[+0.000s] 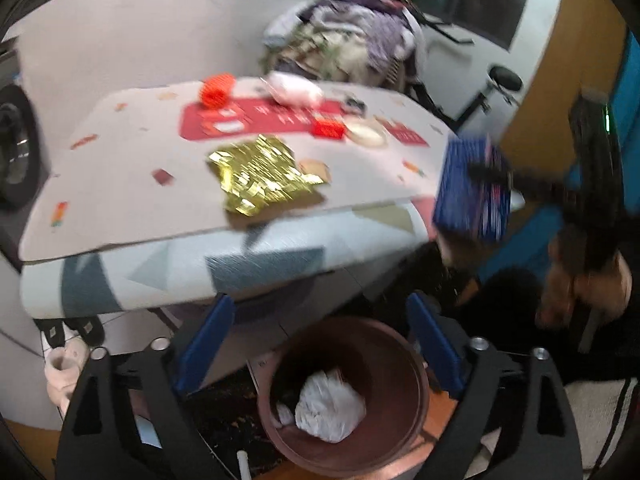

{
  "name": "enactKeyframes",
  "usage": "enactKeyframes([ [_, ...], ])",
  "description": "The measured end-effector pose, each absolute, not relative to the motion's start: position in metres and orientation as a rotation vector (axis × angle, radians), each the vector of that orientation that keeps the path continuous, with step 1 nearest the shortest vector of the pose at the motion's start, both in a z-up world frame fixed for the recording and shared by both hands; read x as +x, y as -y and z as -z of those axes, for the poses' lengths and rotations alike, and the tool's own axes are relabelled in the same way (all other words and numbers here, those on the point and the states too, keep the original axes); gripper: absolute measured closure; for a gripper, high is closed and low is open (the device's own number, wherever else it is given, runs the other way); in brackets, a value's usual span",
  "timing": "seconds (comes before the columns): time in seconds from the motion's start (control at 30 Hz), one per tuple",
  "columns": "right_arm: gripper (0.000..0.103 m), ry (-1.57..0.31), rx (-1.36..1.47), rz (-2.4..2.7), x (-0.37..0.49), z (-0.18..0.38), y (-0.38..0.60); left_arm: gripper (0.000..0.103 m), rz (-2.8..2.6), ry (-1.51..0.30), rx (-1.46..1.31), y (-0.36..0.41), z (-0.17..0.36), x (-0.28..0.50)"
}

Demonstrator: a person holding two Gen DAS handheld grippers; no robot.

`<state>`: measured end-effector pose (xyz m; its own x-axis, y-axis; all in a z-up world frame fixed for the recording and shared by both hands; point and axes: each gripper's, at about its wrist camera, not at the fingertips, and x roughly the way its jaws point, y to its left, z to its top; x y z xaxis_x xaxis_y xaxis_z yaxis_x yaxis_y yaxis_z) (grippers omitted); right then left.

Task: Collect trash
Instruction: 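Lower both tools to the brown bin and release the bag and milk carton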

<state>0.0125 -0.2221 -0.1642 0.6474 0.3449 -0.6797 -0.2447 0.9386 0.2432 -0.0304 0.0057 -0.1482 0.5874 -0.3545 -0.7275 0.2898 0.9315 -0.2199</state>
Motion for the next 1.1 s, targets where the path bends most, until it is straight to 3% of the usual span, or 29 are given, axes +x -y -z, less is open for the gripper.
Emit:
enactKeyframes([
  [0.13,0.016,-0.886,0.12,-0.386,0.005,0.19,0.201,0.006,0.294,-0.827,-0.137,-0.025,0.137,-0.023],
  [0.43,0.015,-1.064,0.055,-0.488,0.001,0.23,0.161,0.006,0.207,-0.824,-0.175,-0.047,0.134,-0.023],
  [0.9,0.015,-1.166,0.055,-0.499,0.004,0.25,0.157,0.006,0.194,-0.844,-0.177,-0.05,0.139,-0.021],
  [1.0,0.007,-1.18,0.051,-0.488,0.005,0.254,0.157,0.006,0.191,-0.85,-0.178,-0.05,0.142,-0.02],
  [1.1,0.006,-1.191,0.055,-0.471,0.006,0.257,0.159,0.006,0.188,-0.855,-0.179,-0.049,0.144,-0.02],
])
